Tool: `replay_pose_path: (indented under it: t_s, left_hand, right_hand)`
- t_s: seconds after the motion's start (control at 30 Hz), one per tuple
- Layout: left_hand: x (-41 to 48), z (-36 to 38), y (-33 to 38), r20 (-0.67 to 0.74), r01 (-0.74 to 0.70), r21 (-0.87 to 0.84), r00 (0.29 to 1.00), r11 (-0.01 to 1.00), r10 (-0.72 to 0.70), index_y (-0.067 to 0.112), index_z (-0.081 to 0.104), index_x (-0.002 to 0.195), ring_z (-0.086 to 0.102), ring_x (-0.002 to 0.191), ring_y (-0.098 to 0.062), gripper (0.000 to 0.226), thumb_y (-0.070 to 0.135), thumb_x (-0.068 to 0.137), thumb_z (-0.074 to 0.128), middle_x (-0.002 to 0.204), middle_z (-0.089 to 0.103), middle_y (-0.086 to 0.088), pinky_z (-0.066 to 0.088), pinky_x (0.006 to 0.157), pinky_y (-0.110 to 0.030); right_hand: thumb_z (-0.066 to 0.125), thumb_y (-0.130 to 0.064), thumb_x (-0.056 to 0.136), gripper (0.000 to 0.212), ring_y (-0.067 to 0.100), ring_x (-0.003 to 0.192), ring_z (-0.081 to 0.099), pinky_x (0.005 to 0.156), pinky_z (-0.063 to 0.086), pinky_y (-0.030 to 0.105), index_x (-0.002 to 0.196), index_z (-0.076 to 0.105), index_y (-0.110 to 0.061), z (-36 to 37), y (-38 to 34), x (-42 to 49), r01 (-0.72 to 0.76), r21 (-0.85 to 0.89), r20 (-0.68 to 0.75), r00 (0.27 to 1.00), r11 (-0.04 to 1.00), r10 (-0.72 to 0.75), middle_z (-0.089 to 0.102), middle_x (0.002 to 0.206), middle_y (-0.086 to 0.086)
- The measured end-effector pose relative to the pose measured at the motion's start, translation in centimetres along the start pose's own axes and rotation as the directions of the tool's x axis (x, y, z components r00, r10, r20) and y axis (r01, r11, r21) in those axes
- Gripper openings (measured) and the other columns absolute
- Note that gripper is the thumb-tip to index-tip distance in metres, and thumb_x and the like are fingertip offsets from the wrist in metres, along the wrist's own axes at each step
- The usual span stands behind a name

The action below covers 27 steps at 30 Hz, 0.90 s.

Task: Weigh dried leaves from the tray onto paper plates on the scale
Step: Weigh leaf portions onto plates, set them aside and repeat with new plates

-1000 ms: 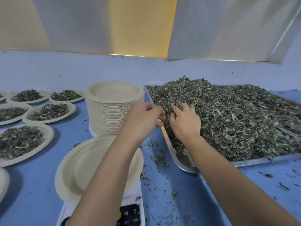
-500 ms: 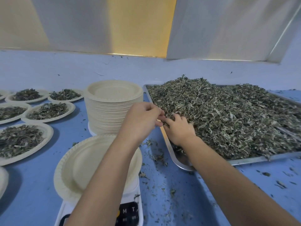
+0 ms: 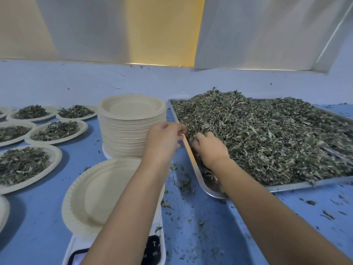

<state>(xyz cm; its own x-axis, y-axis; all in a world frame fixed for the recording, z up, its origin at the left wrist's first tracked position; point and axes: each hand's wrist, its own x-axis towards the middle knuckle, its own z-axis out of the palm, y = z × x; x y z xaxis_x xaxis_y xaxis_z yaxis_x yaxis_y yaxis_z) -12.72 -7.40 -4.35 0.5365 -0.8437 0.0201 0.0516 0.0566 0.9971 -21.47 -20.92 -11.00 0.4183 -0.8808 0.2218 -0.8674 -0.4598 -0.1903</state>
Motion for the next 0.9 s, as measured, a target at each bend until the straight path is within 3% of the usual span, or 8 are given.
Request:
replay_pose_path:
  t_s: [0.1, 0.23, 0.37, 0.5, 0.57, 0.7, 0.83, 0.9]
  left_hand:
    - [0.0, 1.1, -0.7, -0.054, 0.149, -0.226, 0.985, 0.963, -0.165, 0.011, 0.064, 0.086, 0.063, 0.096, -0.014, 0.02, 0.014, 0.094, 0.045, 0.102, 0.068, -0.003, 0.049, 0.078, -0.024]
    - [0.7, 3.0, -1.5, 0.019, 0.357, -0.443, 0.921, 0.822, -0.389, 0.008, 0.057, 0.104, 0.055, 0.105, -0.02, 0.021, 0.016, 0.096, 0.039, 0.113, 0.058, -0.009, 0.044, 0.08, -0.027]
    - [1.0, 4.8, -2.2, 0.061, 0.386, -0.449, 0.913, 0.806, -0.404, 0.002, 0.046, 0.133, 0.044, 0.128, -0.022, 0.041, 0.023, 0.1, 0.035, 0.137, 0.048, -0.013, 0.035, 0.102, -0.03]
    - [0.8, 5.2, -2.1, 0.124, 0.403, -0.456, 0.912, 0.794, -0.392, 0.002, 0.035, 0.142, 0.034, 0.136, -0.024, 0.049, 0.027, 0.1, 0.033, 0.147, 0.038, -0.015, 0.027, 0.11, -0.034]
    - [0.7, 5.1, -2.1, 0.15, 0.406, -0.466, 0.912, 0.786, -0.382, 0.003, 0.04, 0.138, 0.043, 0.129, -0.024, 0.046, 0.028, 0.1, 0.033, 0.139, 0.046, -0.014, 0.031, 0.106, -0.034]
    - [0.3, 4.3, -1.5, 0.159, 0.417, -0.501, 0.906, 0.758, -0.393, 0.009, 0.052, 0.09, 0.047, 0.07, -0.016, 0.029, 0.032, 0.099, 0.036, 0.086, 0.05, -0.007, 0.04, 0.064, -0.029]
    - [-0.1, 2.1, -0.2, 0.159, 0.386, -0.543, 0.919, 0.745, -0.361, 0.008, 0.05, 0.093, 0.045, 0.068, -0.017, 0.032, 0.035, 0.1, 0.036, 0.085, 0.05, -0.007, 0.037, 0.064, -0.028]
    - [-0.4, 0.3, 0.7, 0.134, 0.355, -0.57, 0.93, 0.741, -0.342, 0.01, 0.048, 0.084, 0.04, 0.06, -0.015, 0.031, 0.035, 0.099, 0.036, 0.075, 0.046, -0.005, 0.035, 0.064, -0.027]
  right_hand:
    - [0.033, -0.025, 0.102, 0.02, 0.026, 0.069, 0.043, 0.059, 0.03, 0.034, 0.096, 0.047, -0.013, -0.9, 0.6, -0.1, -0.075, 0.311, -0.109, 0.987, 0.948, 0.114, 0.048, 0.092, 0.01]
    - [0.034, -0.024, 0.102, 0.023, 0.017, 0.064, 0.045, 0.052, 0.032, 0.028, 0.095, 0.052, -0.012, -2.0, 1.3, -0.7, -0.149, 0.703, -0.084, 0.953, 0.696, 0.289, 0.055, 0.077, 0.002]
    - [0.032, -0.027, 0.103, 0.032, 0.038, 0.115, 0.052, 0.096, 0.042, 0.05, 0.119, 0.054, -0.011, -2.9, 1.0, -1.4, -0.203, 0.891, 0.021, 0.912, 0.406, 0.41, 0.056, 0.122, 0.015]
    - [0.031, -0.026, 0.102, 0.037, 0.031, 0.113, 0.055, 0.098, 0.042, 0.045, 0.129, 0.052, -0.013, -3.6, 1.1, -1.2, -0.241, 0.959, 0.155, 0.885, 0.147, 0.44, 0.059, 0.119, 0.018]
    - [0.029, -0.023, 0.102, 0.039, 0.023, 0.115, 0.051, 0.102, 0.038, 0.045, 0.133, 0.05, -0.014, -4.3, 1.0, -1.1, -0.243, 0.968, 0.198, 0.885, 0.055, 0.422, 0.056, 0.127, 0.007]
    - [0.024, -0.012, 0.102, 0.042, 0.03, 0.119, 0.053, 0.099, 0.043, 0.053, 0.136, 0.046, -0.019, -6.4, -0.6, -1.6, -0.193, 0.977, 0.211, 0.911, -0.086, 0.353, 0.053, 0.134, 0.009]
    - [0.037, -0.02, 0.101, 0.025, 0.02, 0.071, 0.065, 0.065, 0.054, 0.033, 0.092, 0.06, -0.017, -8.1, -4.1, -3.0, -0.11, 0.942, 0.171, 0.97, -0.317, 0.172, 0.065, 0.086, 0.007]
    - [0.034, -0.022, 0.101, 0.025, 0.021, 0.071, 0.06, 0.063, 0.049, 0.033, 0.091, 0.057, -0.018, -8.6, -6.3, -3.6, -0.121, 0.935, 0.158, 0.984, -0.333, 0.087, 0.06, 0.084, 0.011]
